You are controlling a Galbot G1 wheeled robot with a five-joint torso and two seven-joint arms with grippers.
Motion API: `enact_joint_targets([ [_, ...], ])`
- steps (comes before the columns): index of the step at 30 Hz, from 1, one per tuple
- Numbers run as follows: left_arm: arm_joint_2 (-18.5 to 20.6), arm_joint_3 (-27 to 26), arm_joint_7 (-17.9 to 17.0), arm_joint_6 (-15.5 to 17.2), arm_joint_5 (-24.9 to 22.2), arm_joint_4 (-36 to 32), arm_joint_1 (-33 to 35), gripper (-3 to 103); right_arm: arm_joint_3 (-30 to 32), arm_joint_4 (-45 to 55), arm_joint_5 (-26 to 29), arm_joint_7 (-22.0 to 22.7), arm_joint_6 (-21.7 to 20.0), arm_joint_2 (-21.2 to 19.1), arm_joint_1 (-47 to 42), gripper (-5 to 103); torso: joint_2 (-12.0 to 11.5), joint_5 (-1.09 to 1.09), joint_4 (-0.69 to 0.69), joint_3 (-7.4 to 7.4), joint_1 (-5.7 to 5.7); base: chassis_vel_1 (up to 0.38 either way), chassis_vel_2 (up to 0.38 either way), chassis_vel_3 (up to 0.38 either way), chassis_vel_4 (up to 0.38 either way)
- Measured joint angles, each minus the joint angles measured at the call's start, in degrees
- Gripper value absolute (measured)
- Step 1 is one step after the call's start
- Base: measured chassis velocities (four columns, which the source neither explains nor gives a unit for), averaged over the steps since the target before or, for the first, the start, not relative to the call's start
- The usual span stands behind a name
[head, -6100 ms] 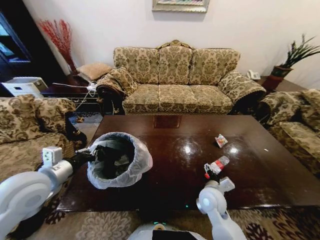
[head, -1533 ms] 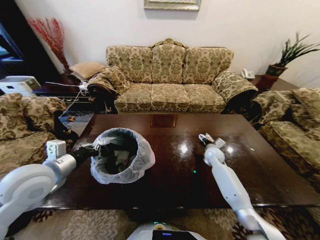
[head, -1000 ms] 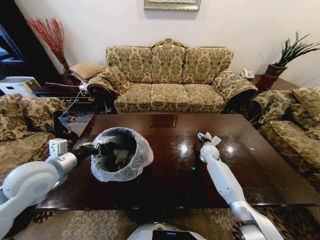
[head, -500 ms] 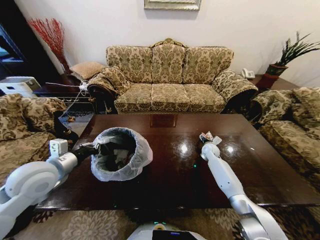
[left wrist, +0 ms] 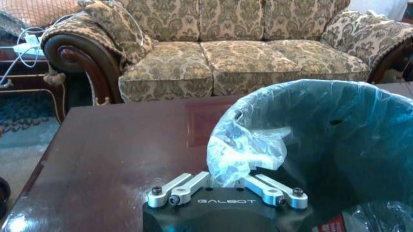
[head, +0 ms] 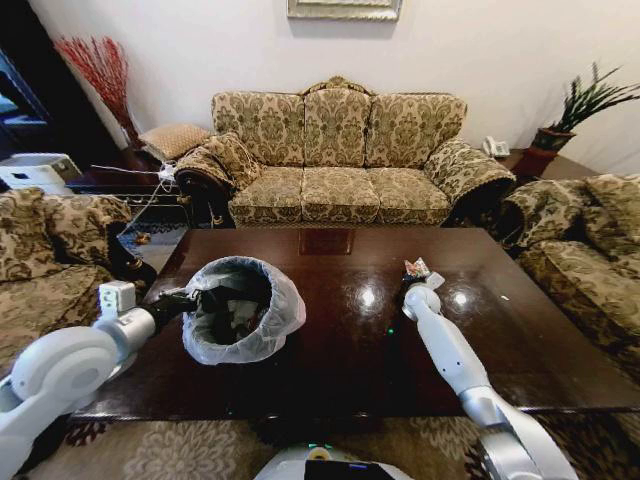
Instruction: Move to the front of the table and place the trash on the table into the trash bin.
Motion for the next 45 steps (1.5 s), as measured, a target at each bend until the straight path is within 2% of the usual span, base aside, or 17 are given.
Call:
enact_joint_targets([
  [2,0.0,0.0,0.0,0.0,0.0,-0.2,0.0,2,0.2,0.2,0.1,-0.1,0.0,-0.3,-0.2,4,0.0,0.01,0.00,0.00,0.00,0.000,0.000,0.000,0.000],
  [10,-0.6,-0.5,0.1,0.0,0.1,-0.8,0.5,2,0.9,1.4,0.1,-0.8,0.0,-1.0,-1.3,0,0.0,0.00,0.00,0.00,0.00,0.000,0.000,0.000,0.000],
  [13,-0.8,-0.8,0.1,0.0,0.1,-1.0,0.7,2,1.6,4.2,-2.3,-1.4,0.0,-1.2,-3.1,-3,0.0,0.01,0.00,0.00,0.00,0.000,0.000,0.000,0.000],
  [15,-0.9,-0.9,0.1,0.0,0.2,-1.0,0.8,2,2.2,6.9,-3.7,-2.3,0.0,-1.3,-4.7,2,0.0,0.01,-0.01,0.00,0.00,0.000,0.000,0.000,0.000],
  [18,-0.9,-1.0,0.0,0.0,0.2,-1.1,0.9,2,3.4,11.0,-4.8,-3.3,0.0,-1.1,-6.4,19,0.0,-0.01,-0.02,0.00,0.00,0.000,0.000,0.000,0.000],
  [20,-0.9,-1.0,0.0,0.0,0.2,-1.1,1.0,2,3.8,11.2,-4.9,-3.2,0.0,-0.7,-6.1,19,0.0,-0.01,-0.01,0.00,-0.01,0.000,0.000,0.000,0.000],
  [23,-0.7,-1.1,0.0,0.0,0.2,-1.3,1.0,2,4.8,9.7,-4.7,-2.6,-0.1,0.1,-3.7,35,0.0,-0.01,0.00,0.00,0.00,0.000,0.000,0.000,0.000],
  [25,-0.7,-1.1,0.0,0.0,0.2,-1.3,1.0,2,5.1,9.2,-4.2,-2.3,-0.4,0.3,-3.0,40,0.0,-0.01,0.00,0.00,0.00,0.000,0.000,0.000,0.000],
  [27,-0.6,-1.2,0.0,0.0,0.2,-1.2,1.0,2,6.4,7.7,-1.0,-1.2,-2.0,1.2,-1.0,51,0.0,0.00,0.00,0.01,0.01,0.000,0.000,0.000,0.000],
  [28,-0.6,-1.2,0.0,0.0,0.2,-1.2,1.0,2,6.4,7.7,-1.0,-1.2,-2.0,1.2,-1.0,51,0.0,0.00,0.00,0.01,0.01,0.000,0.000,0.000,0.000],
  [30,-0.4,-1.2,0.0,0.0,0.1,-1.2,0.9,2,7.1,6.5,-0.3,-0.4,-2.6,2.0,-0.1,62,0.0,0.01,0.00,0.01,0.00,0.000,0.000,0.000,0.000],
  [33,-0.3,-1.1,0.0,0.0,0.1,-1.1,0.8,2,7.5,5.6,0.1,0.0,-2.9,2.4,0.5,68,0.0,0.01,0.00,0.01,0.00,0.000,0.000,0.000,0.000],
  [37,-0.4,-1.0,0.0,0.0,0.1,-1.0,0.8,2,8.2,1.6,1.9,0.3,-3.0,3.3,2.5,89,0.0,0.01,0.00,0.01,0.00,0.000,0.000,0.000,0.000],
  [39,-0.4,-1.0,0.0,0.0,0.1,-1.0,0.8,2,8.3,0.4,1.9,0.1,-2.8,3.4,3.0,89,0.0,0.00,0.00,0.01,0.00,0.000,0.000,0.000,0.000],
  [41,-0.5,-1.0,0.0,0.0,0.1,-1.0,0.9,2,8.1,-0.9,1.1,-1.2,-1.7,3.3,3.3,98,0.0,0.00,0.00,0.01,0.00,0.000,0.000,0.000,0.000],
  [42,-0.5,-1.0,0.0,0.0,0.1,-1.0,0.9,2,8.1,-0.9,1.1,-1.2,-1.7,3.3,3.3,98,0.0,0.00,0.00,0.01,0.00,0.000,0.000,0.000,0.000],
  [45,-0.6,-1.1,0.0,0.0,0.1,-1.0,0.9,2,8.1,0.0,-2.2,-4.0,1.5,3.4,1.8,100,0.0,0.03,0.00,0.01,0.00,0.000,0.000,0.000,0.000],
])
